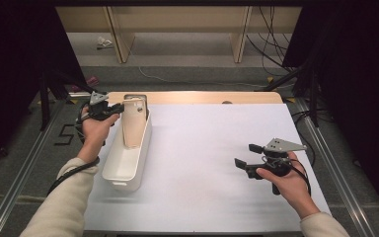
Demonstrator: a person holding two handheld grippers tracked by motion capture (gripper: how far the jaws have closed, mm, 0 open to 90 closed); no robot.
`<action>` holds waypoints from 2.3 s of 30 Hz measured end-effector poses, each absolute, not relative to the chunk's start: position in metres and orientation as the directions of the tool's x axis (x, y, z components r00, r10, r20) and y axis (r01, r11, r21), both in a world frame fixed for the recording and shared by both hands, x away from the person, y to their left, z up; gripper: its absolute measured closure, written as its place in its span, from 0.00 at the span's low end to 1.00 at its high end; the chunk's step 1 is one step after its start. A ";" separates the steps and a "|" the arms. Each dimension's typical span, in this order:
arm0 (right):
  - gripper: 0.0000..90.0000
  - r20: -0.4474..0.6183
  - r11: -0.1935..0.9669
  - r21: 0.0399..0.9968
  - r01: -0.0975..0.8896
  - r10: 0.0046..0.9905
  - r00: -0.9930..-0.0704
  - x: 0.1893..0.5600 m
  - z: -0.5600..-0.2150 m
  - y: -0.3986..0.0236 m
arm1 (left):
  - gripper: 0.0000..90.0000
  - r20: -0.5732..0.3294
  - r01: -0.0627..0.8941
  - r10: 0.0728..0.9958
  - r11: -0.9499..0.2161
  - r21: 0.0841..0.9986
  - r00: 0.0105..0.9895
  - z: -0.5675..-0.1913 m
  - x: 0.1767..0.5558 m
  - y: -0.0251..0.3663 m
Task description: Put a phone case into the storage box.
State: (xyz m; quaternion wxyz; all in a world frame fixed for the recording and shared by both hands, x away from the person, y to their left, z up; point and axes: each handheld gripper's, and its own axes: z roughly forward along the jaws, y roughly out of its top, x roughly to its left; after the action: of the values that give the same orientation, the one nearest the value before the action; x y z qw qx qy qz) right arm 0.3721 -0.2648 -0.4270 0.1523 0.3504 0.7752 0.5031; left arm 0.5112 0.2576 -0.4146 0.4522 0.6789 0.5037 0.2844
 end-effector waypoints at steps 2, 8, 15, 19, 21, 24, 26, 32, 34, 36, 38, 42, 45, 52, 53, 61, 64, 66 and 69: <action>0.21 0.117 0.248 0.887 0.390 0.696 -0.708 0.372 -0.427 -0.265 | 0.86 -0.066 0.427 0.942 -0.086 0.900 0.328 -0.414 0.512 0.258; 0.21 0.116 0.248 0.886 0.391 0.698 -0.707 0.372 -0.427 -0.265 | 0.80 -0.045 0.409 0.945 -0.096 0.907 0.323 -0.410 0.510 0.257; 0.21 0.116 0.248 0.887 0.390 0.698 -0.707 0.372 -0.427 -0.265 | 0.67 -0.042 0.380 0.944 -0.091 0.920 0.327 -0.398 0.498 0.258; 0.21 0.113 0.250 0.887 0.388 0.698 -0.707 0.372 -0.427 -0.265 | 0.57 -0.102 0.360 0.924 -0.041 0.932 0.368 -0.387 0.485 0.261; 0.21 0.112 0.251 0.887 0.388 0.698 -0.708 0.372 -0.427 -0.265 | 0.54 -0.134 0.356 0.909 -0.017 0.934 0.395 -0.383 0.478 0.263; 0.21 0.110 0.254 0.886 0.388 0.697 -0.708 0.372 -0.427 -0.264 | 0.49 -0.157 0.369 0.883 -0.019 0.929 0.443 -0.378 0.467 0.263; 0.21 0.109 0.254 0.886 0.387 0.698 -0.708 0.372 -0.426 -0.264 | 0.42 -0.173 0.385 0.869 -0.021 0.923 0.464 -0.375 0.460 0.262; 0.21 0.108 0.254 0.887 0.386 0.698 -0.708 0.372 -0.426 -0.264 | 0.36 -0.158 0.392 0.848 -0.062 0.918 0.505 -0.369 0.444 0.258; 0.21 0.108 0.254 0.887 0.386 0.699 -0.707 0.372 -0.426 -0.264 | 0.30 -0.147 0.387 0.848 -0.074 0.919 0.510 -0.369 0.439 0.256; 0.21 0.107 0.255 0.887 0.386 0.698 -0.708 0.372 -0.426 -0.264 | 0.27 -0.144 0.386 0.845 -0.079 0.919 0.515 -0.369 0.435 0.253; 0.21 0.109 0.253 0.887 0.386 0.699 -0.707 0.371 -0.426 -0.265 | 0.25 -0.145 0.390 0.839 -0.086 0.917 0.524 -0.370 0.432 0.251; 0.21 0.109 0.253 0.887 0.386 0.699 -0.707 0.371 -0.425 -0.265 | 0.17 -0.124 0.375 0.835 -0.103 0.921 0.536 -0.370 0.424 0.246; 0.21 0.108 0.253 0.887 0.385 0.699 -0.707 0.371 -0.426 -0.265 | 0.13 -0.108 0.363 0.834 -0.116 0.924 0.541 -0.369 0.417 0.243; 0.21 0.105 0.258 0.887 0.384 0.697 -0.710 0.371 -0.425 -0.264 | 0.06 -0.077 0.341 0.826 -0.144 0.929 0.558 -0.367 0.404 0.237; 0.21 0.105 0.257 0.887 0.384 0.697 -0.710 0.371 -0.425 -0.264 | 0.05 -0.076 0.337 0.826 -0.142 0.931 0.558 -0.367 0.402 0.236; 0.21 0.106 0.256 0.888 0.382 0.693 -0.713 0.371 -0.425 -0.264 | 0.00 -0.066 0.312 0.811 -0.147 0.939 0.581 -0.369 0.387 0.227; 0.21 0.106 0.257 0.888 0.381 0.693 -0.714 0.370 -0.425 -0.264 | 0.00 -0.061 0.305 0.807 -0.151 0.940 0.588 -0.371 0.384 0.226; 0.21 0.106 0.258 0.887 0.382 0.693 -0.714 0.370 -0.425 -0.264 | 0.00 -0.050 0.298 0.807 -0.159 0.941 0.588 -0.373 0.381 0.225; 0.21 0.105 0.259 0.888 0.381 0.691 -0.715 0.370 -0.425 -0.263 | 0.00 -0.044 0.293 0.807 -0.163 0.942 0.589 -0.377 0.376 0.223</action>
State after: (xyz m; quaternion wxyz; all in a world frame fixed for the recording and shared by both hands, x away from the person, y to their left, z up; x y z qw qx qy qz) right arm 0.3700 -0.2633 -0.4246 0.1545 0.3442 0.7782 0.5020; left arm 0.3758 0.2230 -0.3768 0.5230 0.7219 0.3809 0.2453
